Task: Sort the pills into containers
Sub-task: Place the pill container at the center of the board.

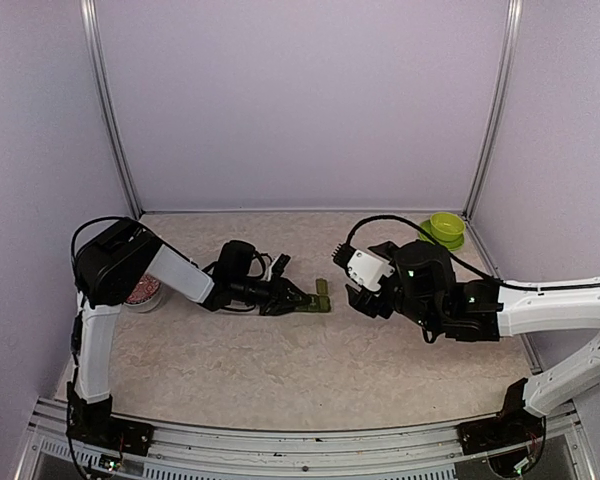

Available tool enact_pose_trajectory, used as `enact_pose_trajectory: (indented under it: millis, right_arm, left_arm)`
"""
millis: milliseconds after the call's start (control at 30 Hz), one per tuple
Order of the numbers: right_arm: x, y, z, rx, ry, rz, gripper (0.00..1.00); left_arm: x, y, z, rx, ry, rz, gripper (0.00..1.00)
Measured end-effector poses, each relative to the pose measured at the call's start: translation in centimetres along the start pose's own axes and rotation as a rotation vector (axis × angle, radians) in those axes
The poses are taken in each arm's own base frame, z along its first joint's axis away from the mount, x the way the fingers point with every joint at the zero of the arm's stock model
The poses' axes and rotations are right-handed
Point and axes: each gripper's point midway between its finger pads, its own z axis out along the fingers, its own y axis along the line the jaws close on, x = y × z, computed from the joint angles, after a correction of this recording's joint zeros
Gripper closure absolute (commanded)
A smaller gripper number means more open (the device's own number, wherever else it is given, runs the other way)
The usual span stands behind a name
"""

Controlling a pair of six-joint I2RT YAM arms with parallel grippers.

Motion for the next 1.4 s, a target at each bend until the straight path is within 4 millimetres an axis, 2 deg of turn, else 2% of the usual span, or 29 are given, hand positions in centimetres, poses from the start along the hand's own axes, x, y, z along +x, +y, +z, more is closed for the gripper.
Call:
enact_pose_trajectory:
  millis: [100, 300, 400, 567, 733, 1000, 1333, 1367, 1400]
  right_arm:
    - [0.2, 0.1, 0.0, 0.001, 0.002, 0.000, 0.17]
    - [0.3, 0.0, 0.1, 0.004, 0.004, 0.001, 0.17]
    - [0.3, -0.1, 0.1, 0.008, 0.003, 0.004, 0.16]
    - [0.4, -0.2, 0.1, 0.012, 0.004, 0.004, 0.16]
    - [0.4, -0.3, 0.2, 0.015, 0.007, 0.005, 0.15]
    - [0.8, -0.4, 0.5, 0.021, 0.021, 0.009, 0.11]
    - [2.3, -2.0, 1.1, 0.074, 0.069, 0.074, 0.09]
    - [2.4, -2.1, 1.2, 0.076, 0.070, 0.078, 0.09]
    - [2.4, -2.1, 1.2, 0.079, 0.071, 0.084, 0.09]
  left_arm:
    - [-1.1, 0.9, 0.4, -0.012, 0.004, -0.007, 0.82]
    - [-2.8, 1.2, 0.5, -0.023, -0.002, 0.003, 0.76]
    - [-3.2, 1.4, 0.6, -0.030, 0.000, 0.006, 0.69]
    - [-3.3, 2.7, 0.8, -0.044, 0.010, -0.014, 0.53]
    - [-4.2, 2.6, 0.3, -0.030, -0.002, 0.001, 0.37]
    - [-5.3, 2.4, -0.2, -0.025, -0.027, 0.023, 0.27]
    - [-7.2, 2.9, -1.7, -0.098, -0.096, 0.041, 0.11]
    - [-7.3, 3.0, -1.8, -0.104, -0.100, 0.045, 0.03]
    - [-7.5, 3.1, -2.0, -0.112, -0.107, 0.049, 0.01]
